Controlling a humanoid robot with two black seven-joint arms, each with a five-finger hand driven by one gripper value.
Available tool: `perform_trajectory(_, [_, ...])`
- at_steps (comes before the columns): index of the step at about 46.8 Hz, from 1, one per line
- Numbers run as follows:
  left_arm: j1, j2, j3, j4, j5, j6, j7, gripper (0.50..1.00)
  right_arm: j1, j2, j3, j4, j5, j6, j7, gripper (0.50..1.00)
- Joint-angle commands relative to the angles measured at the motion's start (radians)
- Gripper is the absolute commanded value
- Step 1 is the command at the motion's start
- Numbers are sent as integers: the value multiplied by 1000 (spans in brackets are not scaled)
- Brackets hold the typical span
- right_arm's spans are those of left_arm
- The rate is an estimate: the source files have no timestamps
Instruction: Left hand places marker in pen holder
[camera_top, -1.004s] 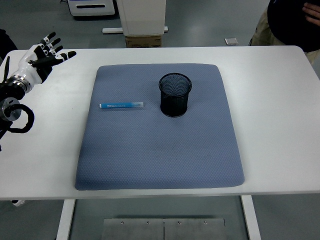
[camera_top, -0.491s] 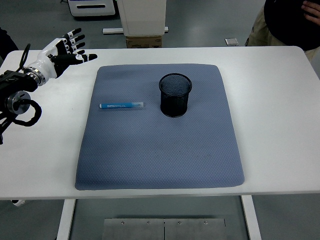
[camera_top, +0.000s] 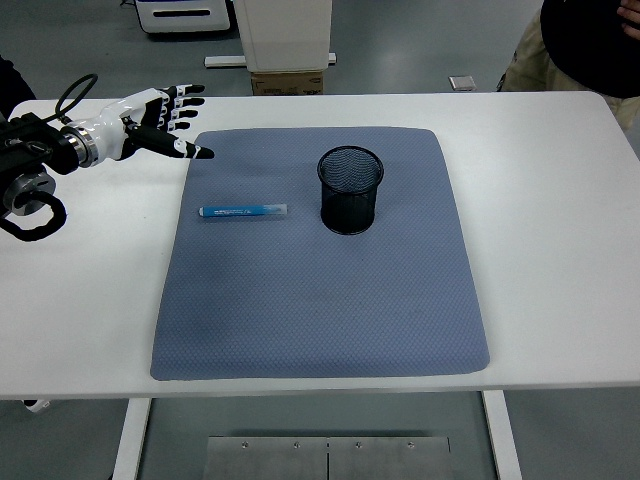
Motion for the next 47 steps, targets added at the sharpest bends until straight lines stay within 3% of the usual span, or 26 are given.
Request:
perform_trajectory(1, [-41, -6, 92, -5, 2, 1, 1, 1000, 1, 0, 0, 0, 0, 0, 0, 1000])
perform_trajectory(8, [-128, -18, 230, -40, 9, 4, 3, 1000, -1, 0, 0, 0, 0, 0, 0, 1000])
perform_trajectory(24, [-305, -184, 549, -89, 10, 7, 12, 1000, 1, 0, 0, 0, 0, -1, 0, 1000])
perform_trajectory(39, [-386, -244, 681, -143, 16, 10, 13, 1000, 1, 0, 0, -2, 0, 0, 0, 1000])
perform_trajectory(47, [-395, -268, 701, -143, 104, 10, 45, 1000, -1, 0, 0, 0, 0, 0, 0, 1000])
